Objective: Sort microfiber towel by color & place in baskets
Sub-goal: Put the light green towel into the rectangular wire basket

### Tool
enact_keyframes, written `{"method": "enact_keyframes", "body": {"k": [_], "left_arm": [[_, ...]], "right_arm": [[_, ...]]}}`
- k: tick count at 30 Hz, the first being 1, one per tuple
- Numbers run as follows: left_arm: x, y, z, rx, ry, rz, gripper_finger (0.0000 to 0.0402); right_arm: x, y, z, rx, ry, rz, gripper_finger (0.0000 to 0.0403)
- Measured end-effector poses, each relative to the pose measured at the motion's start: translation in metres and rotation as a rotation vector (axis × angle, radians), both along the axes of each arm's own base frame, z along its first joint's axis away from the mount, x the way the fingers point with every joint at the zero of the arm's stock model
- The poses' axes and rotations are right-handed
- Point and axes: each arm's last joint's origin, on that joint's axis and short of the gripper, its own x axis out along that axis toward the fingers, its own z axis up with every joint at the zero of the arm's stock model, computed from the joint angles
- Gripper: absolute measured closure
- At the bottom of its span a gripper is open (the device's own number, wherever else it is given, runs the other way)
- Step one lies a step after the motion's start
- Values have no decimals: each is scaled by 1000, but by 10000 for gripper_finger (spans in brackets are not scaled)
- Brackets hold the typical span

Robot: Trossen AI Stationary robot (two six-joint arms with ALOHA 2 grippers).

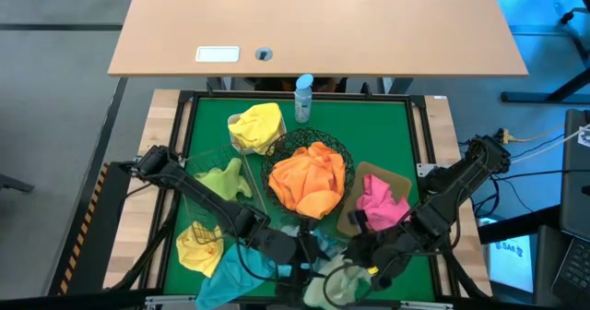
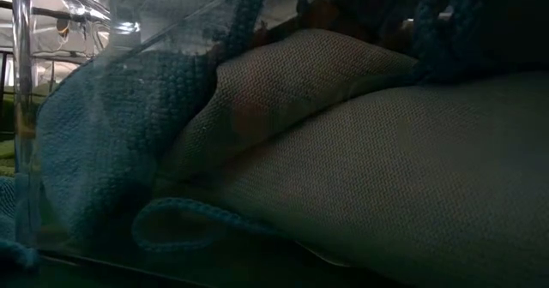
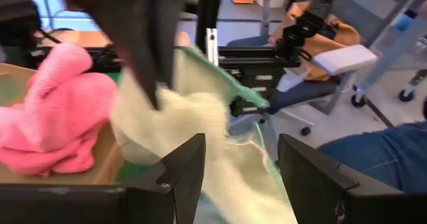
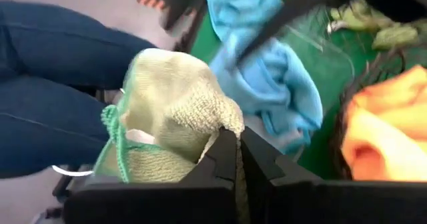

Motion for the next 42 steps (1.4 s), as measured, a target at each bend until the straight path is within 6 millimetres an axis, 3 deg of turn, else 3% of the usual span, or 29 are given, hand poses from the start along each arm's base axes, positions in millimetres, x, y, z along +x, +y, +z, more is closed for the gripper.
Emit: {"method": "enact_keyframes", "body": {"k": [5, 17, 29, 33, 39, 42], "left_arm": [[0, 0, 0, 1, -3, 8, 221], [2, 2, 3, 10, -40, 68, 221], [4, 6, 4, 31, -57, 114, 224], [4, 7, 3, 34, -55, 117, 261], [4, 6, 3, 32, -53, 106, 378], [4, 6, 3, 34, -51, 107, 388]], "right_arm": [[-1, -2, -1, -17, 13, -27, 398], [9, 4, 10, 43, -164, -94, 398], [17, 11, 25, 49, -346, 13, 397], [17, 11, 25, 47, -346, 16, 397], [17, 12, 25, 74, -330, 38, 394], [17, 13, 25, 96, -322, 75, 374]]}}
